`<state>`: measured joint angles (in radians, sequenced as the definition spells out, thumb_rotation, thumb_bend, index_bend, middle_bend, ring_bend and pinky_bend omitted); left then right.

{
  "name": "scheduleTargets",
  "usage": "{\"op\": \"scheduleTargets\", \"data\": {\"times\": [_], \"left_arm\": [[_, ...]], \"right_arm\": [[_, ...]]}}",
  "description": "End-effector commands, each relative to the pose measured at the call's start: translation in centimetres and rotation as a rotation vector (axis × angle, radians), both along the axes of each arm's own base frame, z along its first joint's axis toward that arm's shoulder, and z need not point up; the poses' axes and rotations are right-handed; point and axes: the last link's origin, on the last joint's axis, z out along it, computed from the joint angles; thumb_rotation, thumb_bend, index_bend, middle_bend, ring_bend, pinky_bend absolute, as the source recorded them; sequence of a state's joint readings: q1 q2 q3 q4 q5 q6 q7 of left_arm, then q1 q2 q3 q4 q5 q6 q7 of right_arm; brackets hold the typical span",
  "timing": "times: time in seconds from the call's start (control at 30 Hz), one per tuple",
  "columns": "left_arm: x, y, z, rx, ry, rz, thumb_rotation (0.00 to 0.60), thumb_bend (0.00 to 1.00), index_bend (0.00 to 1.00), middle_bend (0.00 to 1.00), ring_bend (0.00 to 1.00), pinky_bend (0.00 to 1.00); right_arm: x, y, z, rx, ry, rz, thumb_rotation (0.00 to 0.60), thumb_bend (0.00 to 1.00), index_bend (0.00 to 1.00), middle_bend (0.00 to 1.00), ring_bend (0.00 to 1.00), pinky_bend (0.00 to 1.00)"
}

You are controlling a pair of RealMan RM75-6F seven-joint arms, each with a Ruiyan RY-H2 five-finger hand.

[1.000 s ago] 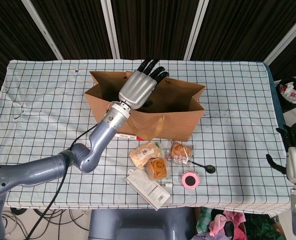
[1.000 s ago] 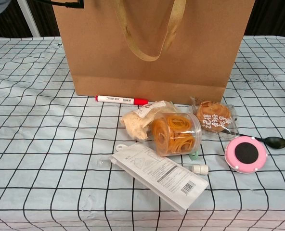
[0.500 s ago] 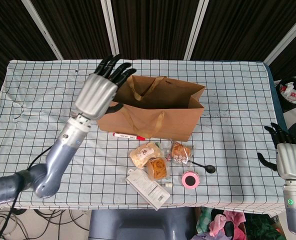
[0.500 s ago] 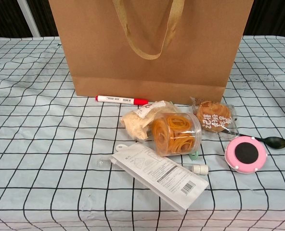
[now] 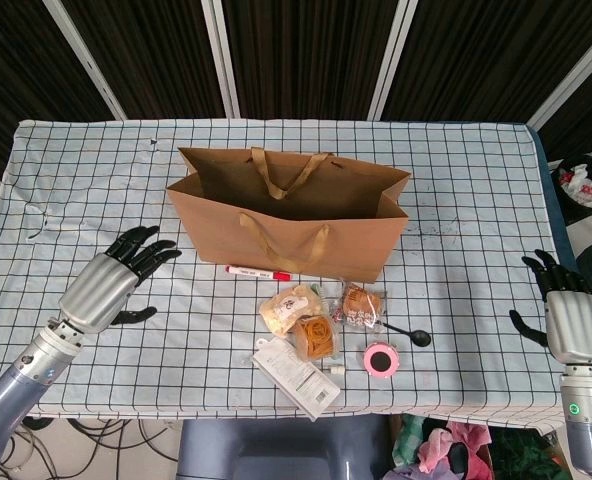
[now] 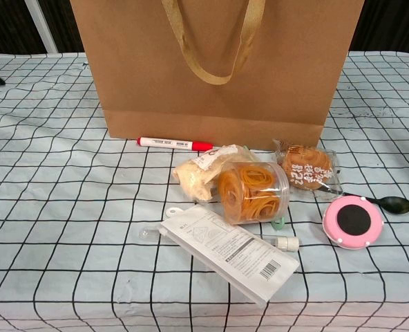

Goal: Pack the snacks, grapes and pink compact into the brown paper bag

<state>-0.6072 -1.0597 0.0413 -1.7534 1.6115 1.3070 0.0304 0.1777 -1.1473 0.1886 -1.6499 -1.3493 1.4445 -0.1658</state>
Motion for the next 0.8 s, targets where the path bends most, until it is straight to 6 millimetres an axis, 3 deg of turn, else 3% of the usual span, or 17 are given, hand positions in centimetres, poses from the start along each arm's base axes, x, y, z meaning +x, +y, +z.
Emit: {"op": "scheduleTargets", "data": {"times": [0.03,0.23,0.47,0.8], "left_arm": [[-2.4,-0.2,-5.7,-0.186,0.043,0.02,0.6,0.1,0.18,0.17,0.02,0.11],[-1.0,1.0,-10.1,-0.279,0.047,0.002,0.6,0.1,0.17,0.16,0.02,0.11],[2.6,1.2,-15.7,-0.352,0.067,-0.095,0.6,0.1,0.17,0.14,0.0,0.11],[6.9,2.7,-19.1,-0.312,0.025,-0.136,0.6,0.1,0.17,0.1,0.0,0.11]], "right_arm": [[0.0,0.1,0.1,-0.002,0.004,0.001,0.6,0.2,0.17,0.11,0.2,0.23],[0.0,0.4,0.0,-0.009,-0.01,0.006,0.6,0.2,0.17,0.11,0.2,0.23],[-0.2,0.5,0.1,-0.014,-0.012,0.003,0.6,0.2,0.17,0.11,0.2,0.23],[-0.7,1.0,0.5,-0.025,-0.016,-0.011,0.6,0.2,0.17,0.11,0.2,0.23]]}}
